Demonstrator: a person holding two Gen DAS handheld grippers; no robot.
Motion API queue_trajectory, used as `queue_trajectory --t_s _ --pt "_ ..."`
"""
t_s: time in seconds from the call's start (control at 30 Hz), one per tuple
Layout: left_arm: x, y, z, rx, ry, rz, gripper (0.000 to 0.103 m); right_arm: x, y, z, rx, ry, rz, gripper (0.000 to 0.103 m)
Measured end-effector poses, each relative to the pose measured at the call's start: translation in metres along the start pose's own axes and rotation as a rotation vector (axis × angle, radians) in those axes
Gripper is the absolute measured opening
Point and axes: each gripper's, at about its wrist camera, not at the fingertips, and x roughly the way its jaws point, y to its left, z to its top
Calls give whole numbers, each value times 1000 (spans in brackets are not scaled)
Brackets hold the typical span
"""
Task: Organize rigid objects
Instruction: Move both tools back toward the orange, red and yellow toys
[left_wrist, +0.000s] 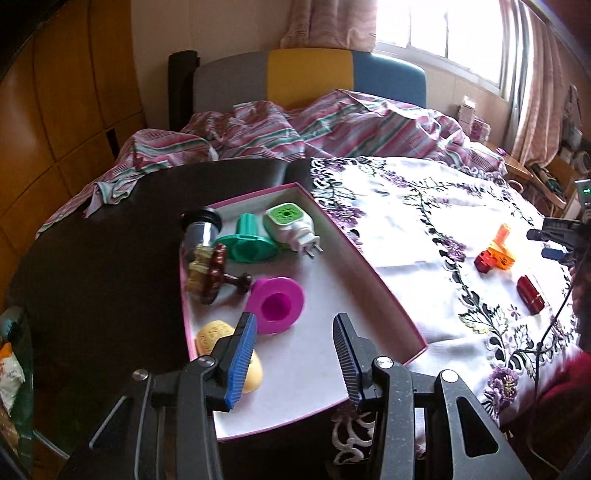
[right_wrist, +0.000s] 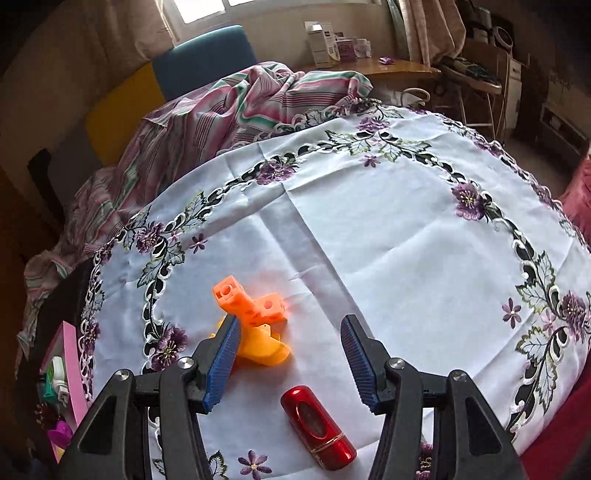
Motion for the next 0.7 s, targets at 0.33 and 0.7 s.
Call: queue_trajectory --t_s 0.33,0.7 --pt "4 -23 3 44 12 -37 44 1 -3 -3 17 13 -20 57" --pt "9 -42 8 73 19 -72 44 3 -11 -3 58 28 -15 57"
